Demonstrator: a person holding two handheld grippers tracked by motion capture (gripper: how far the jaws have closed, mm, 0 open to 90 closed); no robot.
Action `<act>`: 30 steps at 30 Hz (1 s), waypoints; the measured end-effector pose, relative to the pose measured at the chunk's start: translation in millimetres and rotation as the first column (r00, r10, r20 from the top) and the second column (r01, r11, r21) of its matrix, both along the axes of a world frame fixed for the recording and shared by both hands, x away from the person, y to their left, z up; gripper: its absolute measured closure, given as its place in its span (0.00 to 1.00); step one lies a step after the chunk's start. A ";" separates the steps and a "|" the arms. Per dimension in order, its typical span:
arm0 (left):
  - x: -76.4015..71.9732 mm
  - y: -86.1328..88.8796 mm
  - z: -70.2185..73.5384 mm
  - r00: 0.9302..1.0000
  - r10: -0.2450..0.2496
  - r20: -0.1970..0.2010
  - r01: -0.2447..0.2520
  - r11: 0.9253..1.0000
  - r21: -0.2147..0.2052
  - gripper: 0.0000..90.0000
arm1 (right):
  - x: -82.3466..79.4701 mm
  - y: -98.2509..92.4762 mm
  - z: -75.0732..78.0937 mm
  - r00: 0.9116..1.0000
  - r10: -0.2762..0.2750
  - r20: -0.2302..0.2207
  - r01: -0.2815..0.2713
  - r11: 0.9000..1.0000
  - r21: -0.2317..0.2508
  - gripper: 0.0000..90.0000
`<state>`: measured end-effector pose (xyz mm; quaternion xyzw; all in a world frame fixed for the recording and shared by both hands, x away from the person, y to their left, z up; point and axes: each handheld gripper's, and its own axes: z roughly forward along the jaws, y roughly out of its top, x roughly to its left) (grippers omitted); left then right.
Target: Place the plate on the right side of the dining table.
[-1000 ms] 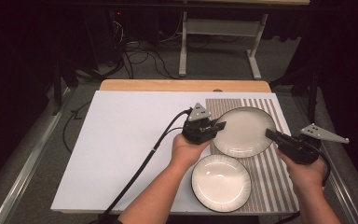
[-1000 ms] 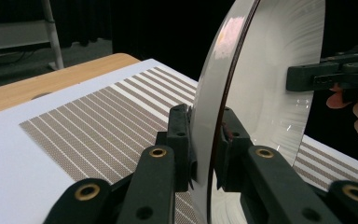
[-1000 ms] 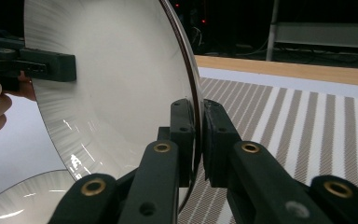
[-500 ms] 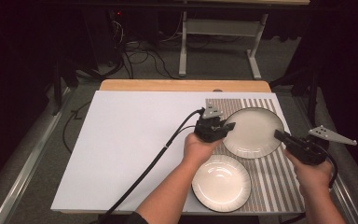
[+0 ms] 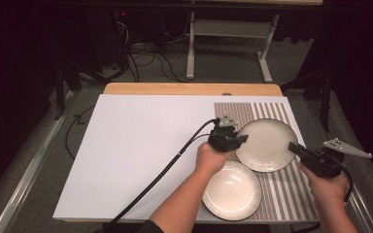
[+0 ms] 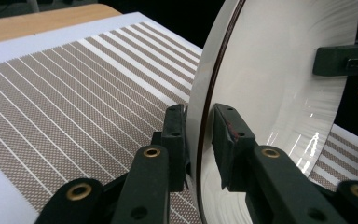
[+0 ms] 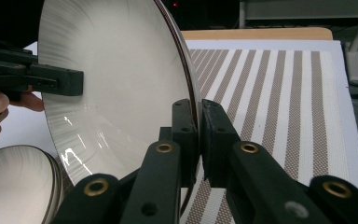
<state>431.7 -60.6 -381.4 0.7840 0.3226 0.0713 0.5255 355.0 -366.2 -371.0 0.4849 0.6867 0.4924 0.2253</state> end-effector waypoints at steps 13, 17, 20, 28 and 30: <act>-1.1 -5.2 -11.4 0.999 -0.020 -0.032 0.022 0.997 0.079 0.83 | -7.7 0.2 -10.1 1.000 -0.014 -0.027 0.013 0.999 -0.037 0.97; -0.8 -5.5 -10.8 0.999 -0.013 -0.034 0.016 0.996 0.090 0.83 | -7.6 0.6 -10.5 1.000 -0.016 -0.027 0.015 0.999 -0.036 0.97; -0.7 -3.7 -9.0 1.000 0.013 -0.023 -0.011 0.995 0.103 0.83 | -6.5 2.4 -10.5 0.999 -0.023 -0.024 0.022 0.999 -0.040 0.97; -10.3 37.1 8.3 0.996 0.076 0.050 -0.078 0.996 0.045 0.63 | -0.5 4.2 -11.4 0.999 -0.038 -0.033 0.037 0.998 -0.045 0.97; -16.8 54.3 10.3 0.992 0.093 0.090 -0.096 0.995 0.030 0.59 | 0.2 4.4 -11.4 0.999 -0.040 -0.034 0.039 0.998 -0.046 0.97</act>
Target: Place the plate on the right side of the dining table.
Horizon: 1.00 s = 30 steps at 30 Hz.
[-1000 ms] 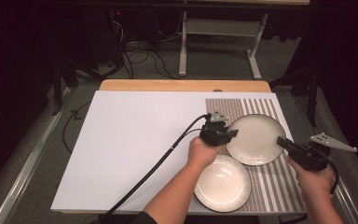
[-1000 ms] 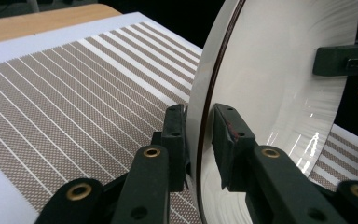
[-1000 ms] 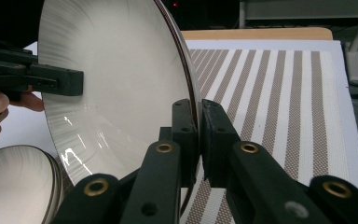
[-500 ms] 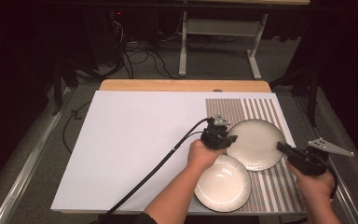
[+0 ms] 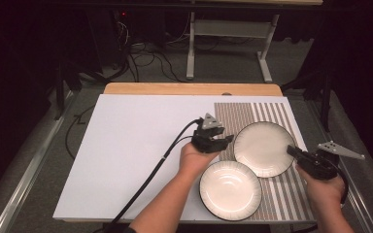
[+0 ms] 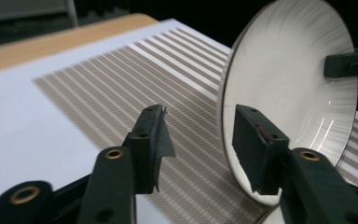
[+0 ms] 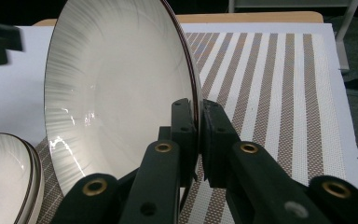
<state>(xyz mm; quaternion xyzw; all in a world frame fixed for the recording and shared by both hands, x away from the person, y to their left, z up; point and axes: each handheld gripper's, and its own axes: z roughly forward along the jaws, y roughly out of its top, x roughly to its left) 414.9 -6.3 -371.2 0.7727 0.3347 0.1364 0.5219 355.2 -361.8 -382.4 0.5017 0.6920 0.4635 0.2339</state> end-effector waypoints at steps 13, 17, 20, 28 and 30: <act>-54.5 115.0 0.2 0.992 0.101 0.080 -0.099 0.995 -0.026 0.37 | 5.8 -1.3 -1.7 1.000 -0.012 -0.026 0.012 1.000 -0.004 0.96; -80.8 153.3 2.9 0.985 0.133 0.107 -0.130 0.991 -0.036 0.26 | 8.2 -2.1 -3.0 0.999 -0.022 -0.044 0.022 1.000 0.000 0.96; -93.9 173.5 2.6 0.978 0.168 0.125 -0.163 0.986 -0.042 0.19 | 10.7 -2.6 -4.1 0.998 -0.028 -0.056 0.028 1.000 0.001 0.96; -110.2 208.4 -11.5 0.960 0.248 0.131 -0.240 0.968 -0.075 0.01 | 16.7 -4.1 -9.4 0.994 -0.061 -0.095 0.060 0.998 -0.008 0.93; -111.1 214.0 -15.0 0.963 0.242 0.121 -0.231 0.968 -0.097 0.00 | 18.5 -3.7 -10.4 0.993 -0.066 -0.099 0.064 0.998 -0.021 0.93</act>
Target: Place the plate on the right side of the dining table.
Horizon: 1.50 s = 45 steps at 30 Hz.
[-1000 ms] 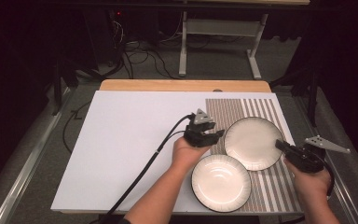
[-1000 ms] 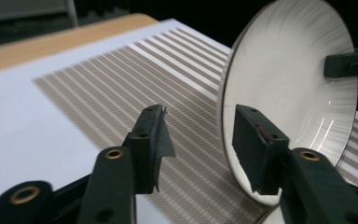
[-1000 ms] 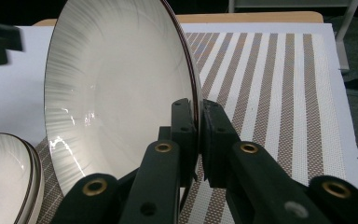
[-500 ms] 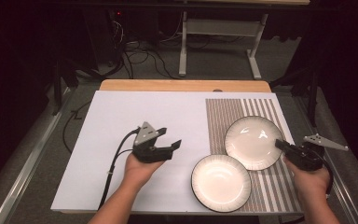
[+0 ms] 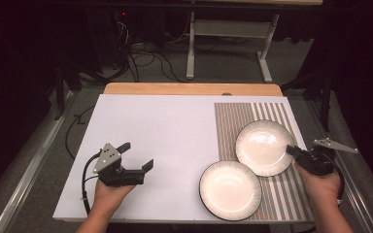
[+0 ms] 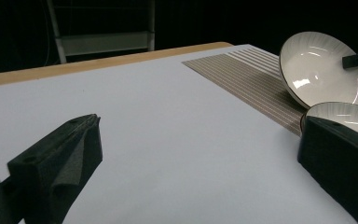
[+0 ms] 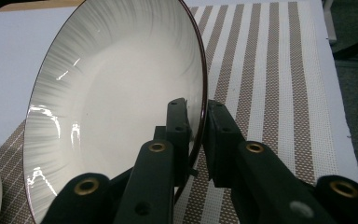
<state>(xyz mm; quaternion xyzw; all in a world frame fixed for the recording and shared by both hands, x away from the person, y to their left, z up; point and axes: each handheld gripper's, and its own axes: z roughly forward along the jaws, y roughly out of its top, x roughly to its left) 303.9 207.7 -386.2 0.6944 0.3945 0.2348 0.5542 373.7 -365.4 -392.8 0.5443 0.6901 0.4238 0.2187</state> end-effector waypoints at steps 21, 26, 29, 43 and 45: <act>-2.2 10.6 0.3 0.999 0.046 0.008 -0.045 0.999 -0.012 0.00 | 20.1 -3.4 -12.0 0.996 -0.051 -0.067 0.052 0.999 0.015 0.91; -3.0 14.5 1.4 0.998 0.063 0.020 -0.063 0.998 -0.007 0.00 | 27.3 -6.4 -19.6 0.991 -0.071 -0.110 0.072 0.997 0.002 0.90; -3.0 17.2 1.3 0.997 0.073 0.018 -0.073 0.997 -0.007 0.00 | 29.2 -6.4 -20.8 0.991 -0.076 -0.112 0.076 0.997 -0.005 0.90; -0.9 18.2 -0.3 0.996 0.086 0.023 -0.087 0.995 0.048 0.00 | 28.3 -4.4 -23.1 0.990 -0.100 -0.099 0.096 0.994 -0.044 0.81; -1.3 18.5 0.2 0.996 0.087 0.025 -0.088 0.995 0.048 0.00 | 25.3 -5.1 -19.4 0.993 -0.096 -0.068 0.094 0.995 -0.041 0.78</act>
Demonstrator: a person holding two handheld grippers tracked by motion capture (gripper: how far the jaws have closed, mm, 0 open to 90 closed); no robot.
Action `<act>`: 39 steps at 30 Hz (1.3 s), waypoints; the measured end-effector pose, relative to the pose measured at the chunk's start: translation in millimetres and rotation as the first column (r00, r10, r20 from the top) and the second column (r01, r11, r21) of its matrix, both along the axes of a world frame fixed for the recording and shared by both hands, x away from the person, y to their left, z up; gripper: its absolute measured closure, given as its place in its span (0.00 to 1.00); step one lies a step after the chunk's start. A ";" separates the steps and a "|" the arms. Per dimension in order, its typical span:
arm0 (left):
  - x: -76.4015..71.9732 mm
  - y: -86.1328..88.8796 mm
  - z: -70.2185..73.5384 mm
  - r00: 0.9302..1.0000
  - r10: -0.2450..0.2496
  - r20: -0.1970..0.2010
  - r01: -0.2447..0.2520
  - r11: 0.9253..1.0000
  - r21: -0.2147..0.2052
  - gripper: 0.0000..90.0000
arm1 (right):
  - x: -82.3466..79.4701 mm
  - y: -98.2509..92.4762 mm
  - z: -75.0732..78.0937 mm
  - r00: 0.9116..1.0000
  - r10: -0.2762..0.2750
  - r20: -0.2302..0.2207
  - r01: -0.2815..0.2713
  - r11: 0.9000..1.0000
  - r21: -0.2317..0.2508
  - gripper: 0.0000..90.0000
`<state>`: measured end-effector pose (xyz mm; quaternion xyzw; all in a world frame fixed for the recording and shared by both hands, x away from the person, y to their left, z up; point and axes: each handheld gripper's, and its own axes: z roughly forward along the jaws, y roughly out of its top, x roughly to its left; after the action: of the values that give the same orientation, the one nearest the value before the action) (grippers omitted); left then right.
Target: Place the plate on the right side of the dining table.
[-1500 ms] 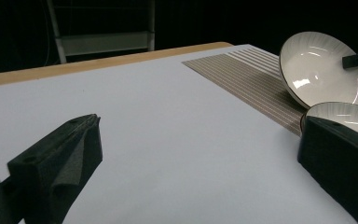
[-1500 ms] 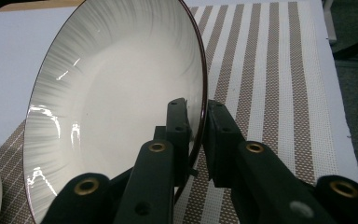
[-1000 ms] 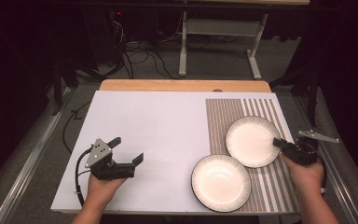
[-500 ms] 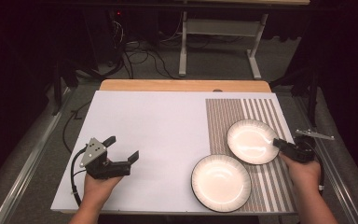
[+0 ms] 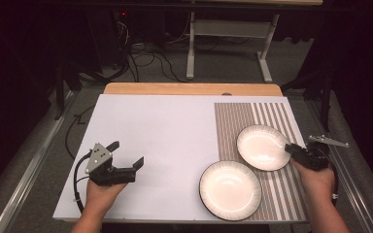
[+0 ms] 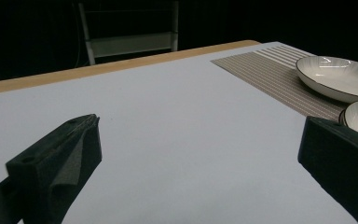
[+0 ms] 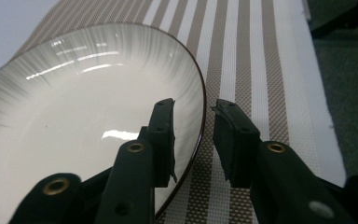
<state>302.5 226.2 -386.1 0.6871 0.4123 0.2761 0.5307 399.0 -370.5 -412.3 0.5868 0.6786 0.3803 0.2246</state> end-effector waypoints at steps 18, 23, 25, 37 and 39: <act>-4.2 -1.7 5.3 1.000 -0.021 0.013 0.022 1.000 -0.003 0.00 | -49.5 59.9 39.6 0.941 0.216 0.259 -0.216 0.976 -0.027 0.29; -8.1 -0.7 7.9 0.999 -0.022 0.026 0.022 1.000 0.001 0.00 | -62.1 82.6 45.8 0.910 0.292 0.293 -0.297 0.954 -0.026 0.12; -9.6 0.0 8.5 0.999 -0.022 0.026 0.022 1.000 0.000 0.00 | -65.9 91.5 46.7 0.898 0.329 0.291 -0.335 0.942 -0.031 0.02; -15.9 -2.3 12.4 0.999 -0.022 0.046 0.021 0.999 0.028 0.00 | -90.9 113.1 57.1 0.839 0.396 0.372 -0.406 0.912 -0.056 0.01; -12.3 1.3 8.9 1.000 -0.014 0.020 0.014 1.000 0.013 0.00 | -85.6 107.7 51.9 0.853 0.374 0.364 -0.383 0.922 -0.049 0.01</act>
<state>290.2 227.5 -377.1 0.6905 0.4006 0.2818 0.5323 313.4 -262.8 -360.3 0.3634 0.7218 0.5283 0.2605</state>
